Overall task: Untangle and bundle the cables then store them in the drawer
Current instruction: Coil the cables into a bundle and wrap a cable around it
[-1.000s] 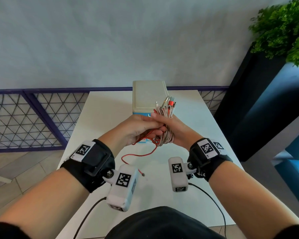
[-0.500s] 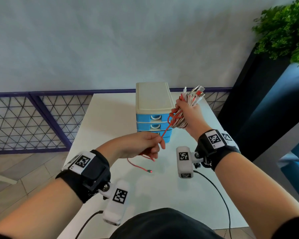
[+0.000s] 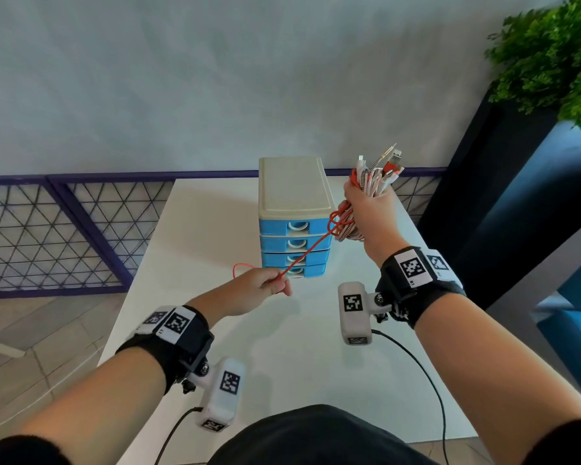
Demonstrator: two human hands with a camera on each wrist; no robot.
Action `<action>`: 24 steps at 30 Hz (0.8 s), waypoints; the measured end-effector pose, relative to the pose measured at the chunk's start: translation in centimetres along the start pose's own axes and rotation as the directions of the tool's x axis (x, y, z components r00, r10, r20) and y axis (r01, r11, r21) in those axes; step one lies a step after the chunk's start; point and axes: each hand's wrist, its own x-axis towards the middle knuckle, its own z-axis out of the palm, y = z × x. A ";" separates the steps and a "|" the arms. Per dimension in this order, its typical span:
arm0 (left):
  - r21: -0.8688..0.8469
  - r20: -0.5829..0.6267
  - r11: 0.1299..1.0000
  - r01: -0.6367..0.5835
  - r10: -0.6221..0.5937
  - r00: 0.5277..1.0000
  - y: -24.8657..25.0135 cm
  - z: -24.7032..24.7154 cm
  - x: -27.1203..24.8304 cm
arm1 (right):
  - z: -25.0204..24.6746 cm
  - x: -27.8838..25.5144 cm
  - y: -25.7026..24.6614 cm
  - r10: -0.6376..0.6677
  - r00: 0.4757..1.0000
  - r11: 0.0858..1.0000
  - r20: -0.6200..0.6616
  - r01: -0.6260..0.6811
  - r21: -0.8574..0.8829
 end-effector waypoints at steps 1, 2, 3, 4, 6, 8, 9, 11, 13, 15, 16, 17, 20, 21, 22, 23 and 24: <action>-0.039 -0.018 0.999 -0.012 0.011 1.000 -0.5 -0.1 0.0 | 0.0 -0.1 0.0 -0.006 1.000 1.000 -0.004 0.006 -0.030; -0.096 -0.034 0.995 -0.021 0.018 0.999 -1.1 -0.2 0.0 | 0.0 0.0 0.0 -0.012 1.000 0.998 -0.008 0.012 -0.055; -0.150 -0.050 0.989 -0.018 0.011 0.999 -1.5 -0.4 -0.1 | 0.0 0.0 0.0 -0.017 1.000 0.997 -0.014 0.016 -0.075; -0.189 -0.064 0.982 -0.005 -0.007 0.998 -2.0 -0.7 -0.2 | 0.0 0.1 0.0 -0.023 0.999 0.996 -0.022 0.021 -0.090; -0.213 -0.091 0.977 0.034 -0.054 0.994 -2.8 -1.5 -0.3 | -0.3 0.3 0.0 -0.034 0.998 0.994 -0.049 0.029 -0.102; -0.242 -0.119 0.969 0.046 -0.077 0.990 -3.4 -2.0 -0.7 | -0.5 0.5 -0.1 -0.035 0.997 0.995 -0.071 0.028 -0.099; -0.284 -0.140 0.957 0.061 -0.104 0.985 -3.5 -2.2 -0.9 | -0.6 0.5 -0.1 -0.033 0.997 0.995 -0.074 0.025 -0.101; -0.410 -0.180 0.909 0.076 -0.162 0.970 -3.6 -2.6 -1.2 | -0.7 0.5 -0.1 -0.036 0.997 0.994 -0.072 0.028 -0.109; -0.513 -0.235 0.857 0.049 -0.195 0.952 -3.5 -2.8 -1.3 | -0.7 0.4 -0.1 -0.044 0.997 0.992 -0.066 0.036 -0.124; -0.631 -0.316 0.776 0.005 -0.263 0.912 -3.6 -3.0 -0.9 | -0.7 0.5 0.0 -0.056 0.996 0.986 -0.065 0.045 -0.162; -0.708 -0.355 0.706 -0.029 -0.320 0.878 -3.5 -3.1 -0.6 | -0.7 0.5 0.0 -0.062 0.996 0.982 -0.066 0.049 -0.184; -0.793 -0.379 0.604 -0.076 -0.392 0.838 -3.4 -3.3 -0.4 | -0.8 0.6 0.1 -0.062 0.996 0.978 -0.068 0.047 -0.201; -0.936 -0.350 0.237 -0.260 -0.563 0.749 -2.9 -4.1 0.2 | -1.2 0.8 0.6 -0.036 0.995 0.974 -0.094 0.014 -0.225; -0.938 -0.342 0.168 -0.302 -0.578 0.741 -2.8 -4.4 0.3 | -1.3 0.8 0.8 -0.028 0.994 0.974 -0.102 0.004 -0.227; -0.935 -0.343 0.140 -0.325 -0.579 0.740 -2.7 -4.6 0.4 | -1.4 0.8 1.0 -0.022 0.994 0.974 -0.106 -0.003 -0.227; -0.932 -0.356 0.159 -0.326 -0.570 0.740 -2.8 -4.7 0.4 | -1.5 0.8 1.1 -0.017 0.994 0.974 -0.107 -0.008 -0.228; -0.923 -0.384 0.222 -0.313 -0.551 0.741 -2.9 -4.8 0.3 | -1.5 0.7 1.2 -0.013 0.994 0.975 -0.107 -0.011 -0.224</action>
